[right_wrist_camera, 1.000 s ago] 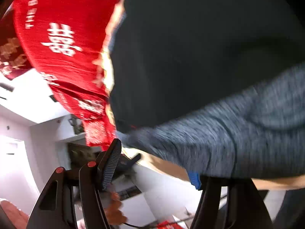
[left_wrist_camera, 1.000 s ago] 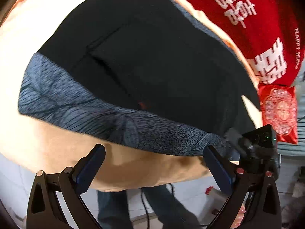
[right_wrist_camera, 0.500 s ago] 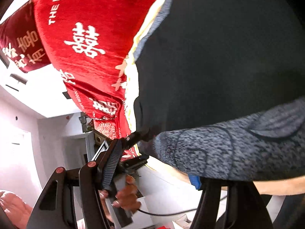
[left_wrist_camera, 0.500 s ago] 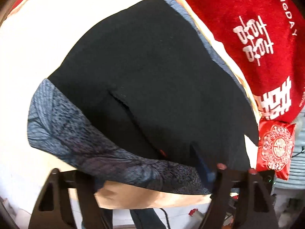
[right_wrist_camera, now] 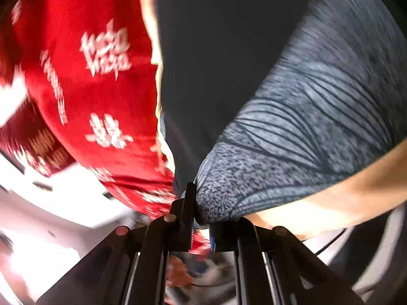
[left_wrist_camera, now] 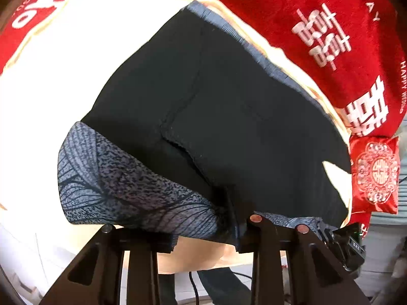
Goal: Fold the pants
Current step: 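Grasp the trouser leg hems with both grippers, then lift the hems with both grippers and fold them over toward the waistband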
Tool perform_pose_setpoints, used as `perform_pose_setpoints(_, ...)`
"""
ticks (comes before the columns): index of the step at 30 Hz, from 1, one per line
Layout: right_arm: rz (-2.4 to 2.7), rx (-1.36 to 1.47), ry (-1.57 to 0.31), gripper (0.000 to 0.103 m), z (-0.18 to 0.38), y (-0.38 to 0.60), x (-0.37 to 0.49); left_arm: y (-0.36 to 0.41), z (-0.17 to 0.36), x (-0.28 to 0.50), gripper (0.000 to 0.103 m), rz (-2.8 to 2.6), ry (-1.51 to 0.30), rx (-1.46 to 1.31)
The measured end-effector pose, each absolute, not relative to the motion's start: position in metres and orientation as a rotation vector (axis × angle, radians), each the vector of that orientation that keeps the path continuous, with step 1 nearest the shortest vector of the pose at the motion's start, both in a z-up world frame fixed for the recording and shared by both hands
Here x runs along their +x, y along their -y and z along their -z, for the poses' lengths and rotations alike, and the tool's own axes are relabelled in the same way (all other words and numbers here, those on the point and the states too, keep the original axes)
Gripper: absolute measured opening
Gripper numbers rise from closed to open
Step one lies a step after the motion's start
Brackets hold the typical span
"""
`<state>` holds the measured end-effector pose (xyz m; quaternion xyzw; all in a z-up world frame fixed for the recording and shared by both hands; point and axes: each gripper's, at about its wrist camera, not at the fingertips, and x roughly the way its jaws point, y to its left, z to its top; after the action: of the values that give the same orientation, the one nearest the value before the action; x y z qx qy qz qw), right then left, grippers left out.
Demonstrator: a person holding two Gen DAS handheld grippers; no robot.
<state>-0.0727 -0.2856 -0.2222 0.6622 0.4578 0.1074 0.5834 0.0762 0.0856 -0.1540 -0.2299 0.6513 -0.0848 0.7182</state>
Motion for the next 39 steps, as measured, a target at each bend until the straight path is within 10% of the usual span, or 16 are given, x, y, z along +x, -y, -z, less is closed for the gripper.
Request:
perform_pose_setpoints(12,-0.365,0.997,-1.262,0.01,0.113,0.31,0.071,-0.056,0.093,0.182,0.033,0.203,-1.326,-0.459)
perform_pose_setpoints(30,-0.437,0.79,-1.52,0.013,0.231,0.335,0.269,-0.031,0.19,0.329,0.05,-0.057,-1.297,-0.291)
perform_pose_setpoints(33,-0.46,0.675,-1.496,0.023,0.208,0.325,0.26,-0.03,0.167,0.316,0.077,-0.094,-1.26,-0.203)
perform_pose_setpoints(36,-0.472,0.629,-1.429,0.053,0.178,0.316,0.25,-0.031,0.152,0.302,0.077,-0.101,-1.236,-0.153)
perform_pose_setpoints(39,-0.547,0.66,-1.378,0.054,0.157,0.304,0.24,-0.025,0.152,0.297,0.077,-0.095,-1.256,-0.13)
